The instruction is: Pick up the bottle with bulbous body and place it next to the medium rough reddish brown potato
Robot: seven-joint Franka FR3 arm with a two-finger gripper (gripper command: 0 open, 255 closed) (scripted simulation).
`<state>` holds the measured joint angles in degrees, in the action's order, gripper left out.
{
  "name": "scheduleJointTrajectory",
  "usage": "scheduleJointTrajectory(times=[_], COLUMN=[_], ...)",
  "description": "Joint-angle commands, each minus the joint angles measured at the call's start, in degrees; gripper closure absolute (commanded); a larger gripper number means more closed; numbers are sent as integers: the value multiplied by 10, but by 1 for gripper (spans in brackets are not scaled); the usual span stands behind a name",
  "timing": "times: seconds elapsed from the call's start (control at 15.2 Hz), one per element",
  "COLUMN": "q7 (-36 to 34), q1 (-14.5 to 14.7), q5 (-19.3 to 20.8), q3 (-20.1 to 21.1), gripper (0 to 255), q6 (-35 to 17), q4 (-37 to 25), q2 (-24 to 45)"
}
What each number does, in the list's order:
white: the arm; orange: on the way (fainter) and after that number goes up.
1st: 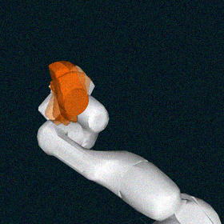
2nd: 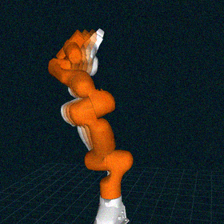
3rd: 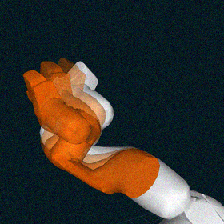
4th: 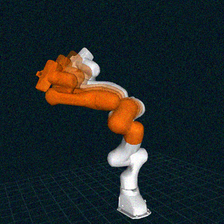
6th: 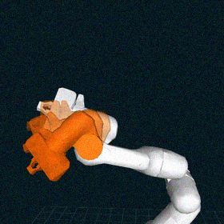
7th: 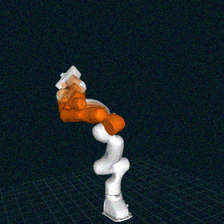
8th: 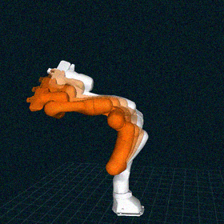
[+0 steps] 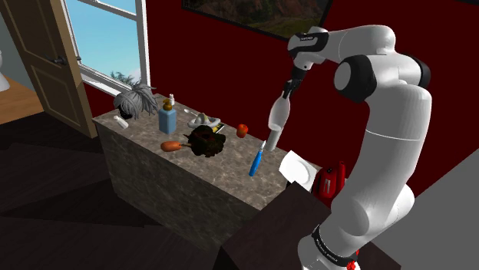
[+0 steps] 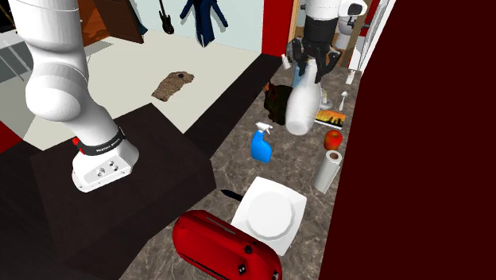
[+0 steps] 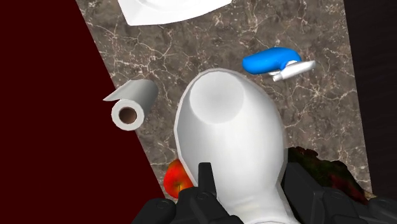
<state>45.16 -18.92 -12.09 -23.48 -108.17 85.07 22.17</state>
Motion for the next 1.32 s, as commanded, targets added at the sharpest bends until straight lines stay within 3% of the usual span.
scheduleJointTrajectory(times=[0.0, 0.33, 0.79, 1.25], q7=[-1, -4, -92, -179], q1=[-2, -5, 65, 125], q5=[0, 2, 25, 39], q3=[-1, -2, 19, 45], gripper=[255, 255, 255, 255], q6=[16, 49, 30, 25], q4=[-16, -49, -7, -6], q2=[0, 0, -32, -36])
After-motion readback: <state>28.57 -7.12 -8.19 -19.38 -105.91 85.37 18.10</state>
